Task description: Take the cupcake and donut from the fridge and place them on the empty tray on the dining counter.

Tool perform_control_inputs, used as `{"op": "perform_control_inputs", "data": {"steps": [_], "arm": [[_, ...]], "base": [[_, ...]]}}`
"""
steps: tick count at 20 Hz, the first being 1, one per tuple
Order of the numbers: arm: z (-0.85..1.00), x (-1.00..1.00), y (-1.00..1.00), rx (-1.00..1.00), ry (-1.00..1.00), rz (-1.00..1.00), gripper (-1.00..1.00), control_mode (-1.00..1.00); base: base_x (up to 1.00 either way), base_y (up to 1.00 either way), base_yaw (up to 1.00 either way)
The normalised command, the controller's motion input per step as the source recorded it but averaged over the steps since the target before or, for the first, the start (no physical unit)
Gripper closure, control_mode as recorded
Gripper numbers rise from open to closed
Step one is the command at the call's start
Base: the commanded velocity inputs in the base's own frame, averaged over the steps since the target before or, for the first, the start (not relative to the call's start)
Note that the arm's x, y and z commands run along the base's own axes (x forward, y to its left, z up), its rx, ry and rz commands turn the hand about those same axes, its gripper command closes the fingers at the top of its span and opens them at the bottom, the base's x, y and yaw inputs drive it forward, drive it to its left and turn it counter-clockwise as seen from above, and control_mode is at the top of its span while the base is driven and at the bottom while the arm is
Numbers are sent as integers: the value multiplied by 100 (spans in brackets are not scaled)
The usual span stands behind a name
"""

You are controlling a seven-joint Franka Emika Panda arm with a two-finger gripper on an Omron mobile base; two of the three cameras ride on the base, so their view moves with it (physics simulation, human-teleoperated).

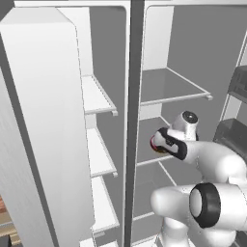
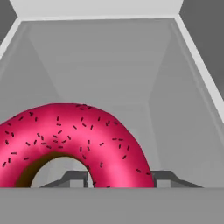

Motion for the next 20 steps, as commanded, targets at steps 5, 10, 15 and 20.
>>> {"op": "perform_control_inputs", "data": {"steps": [5,10,15,20], "arm": [[75,-65,1,-1,6,0,100,-100],[86,-87,19,-1,6,3,100,-100],[90,-93,17,0,2,1,100,-100],[97,-90,28,4,-4,-2,100,-100]], "base": [[0,0,0],[0,0,0],[0,0,0],[0,0,0]]}}
